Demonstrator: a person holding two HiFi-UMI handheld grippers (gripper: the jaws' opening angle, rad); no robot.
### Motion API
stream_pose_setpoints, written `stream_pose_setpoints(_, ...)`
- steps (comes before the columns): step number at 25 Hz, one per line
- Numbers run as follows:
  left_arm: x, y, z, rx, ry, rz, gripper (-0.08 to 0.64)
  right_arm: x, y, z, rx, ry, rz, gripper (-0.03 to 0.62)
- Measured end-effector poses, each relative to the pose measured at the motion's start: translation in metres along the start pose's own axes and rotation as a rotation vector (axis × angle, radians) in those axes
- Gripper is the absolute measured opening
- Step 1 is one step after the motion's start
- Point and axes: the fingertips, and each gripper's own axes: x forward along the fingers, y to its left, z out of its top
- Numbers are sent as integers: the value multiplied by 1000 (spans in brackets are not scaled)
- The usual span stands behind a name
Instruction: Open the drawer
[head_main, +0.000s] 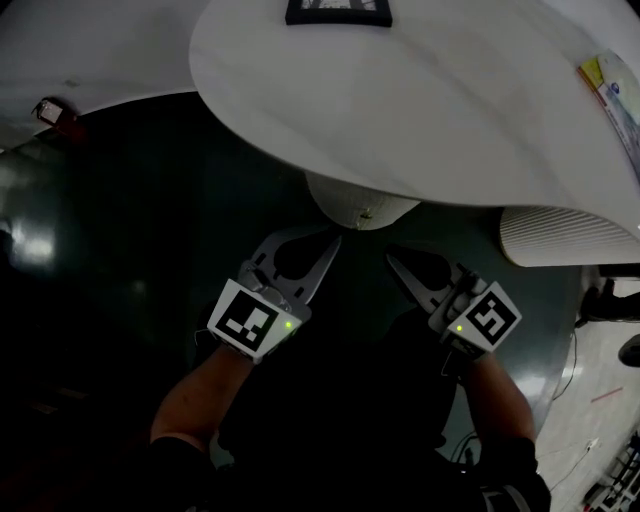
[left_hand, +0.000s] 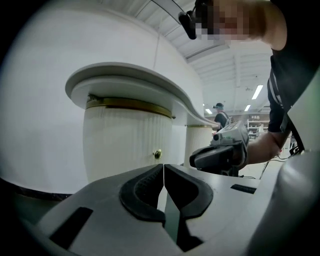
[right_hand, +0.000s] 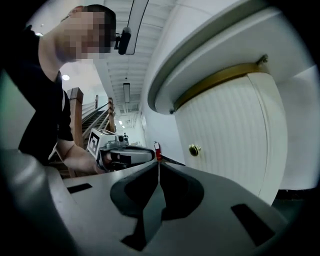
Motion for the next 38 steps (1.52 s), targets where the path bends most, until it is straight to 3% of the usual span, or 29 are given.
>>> stream_pose_setpoints(3, 3, 2, -35, -24, 6, -3, 17, 7, -9, -36, -12, 39, 20, 18)
stream_pose_setpoints(8, 16, -7, -82, -38, 29, -74, 17, 16, -13, -85, -30, 102, 42, 18)
stream_pose_setpoints(12, 31, -13, -110, -10, 37, -126, 18, 21, -23, -119, -41, 148, 53, 18)
stream_pose_setpoints(18, 57, 5, -167, -62, 112, -184, 27, 39, -44, -167, 19, 205, 68, 18)
stream_pose_setpoints(26, 89, 32, -220, -40, 200, -231, 79, 64, -91, -239, -98, 312, 24, 18)
stream_pose_setpoints(29, 99, 32, -246, -2, 272, -253, 101, 72, -96, -279, -97, 394, 29, 18)
stream_pose_setpoints(34, 119, 27, -298, 236, 439, -329, 101, 81, -96, -331, -135, 523, 43, 18)
stream_pose_setpoints(38, 126, 33, -339, 267, 577, -376, 115, 81, -104, -347, -184, 555, 49, 18)
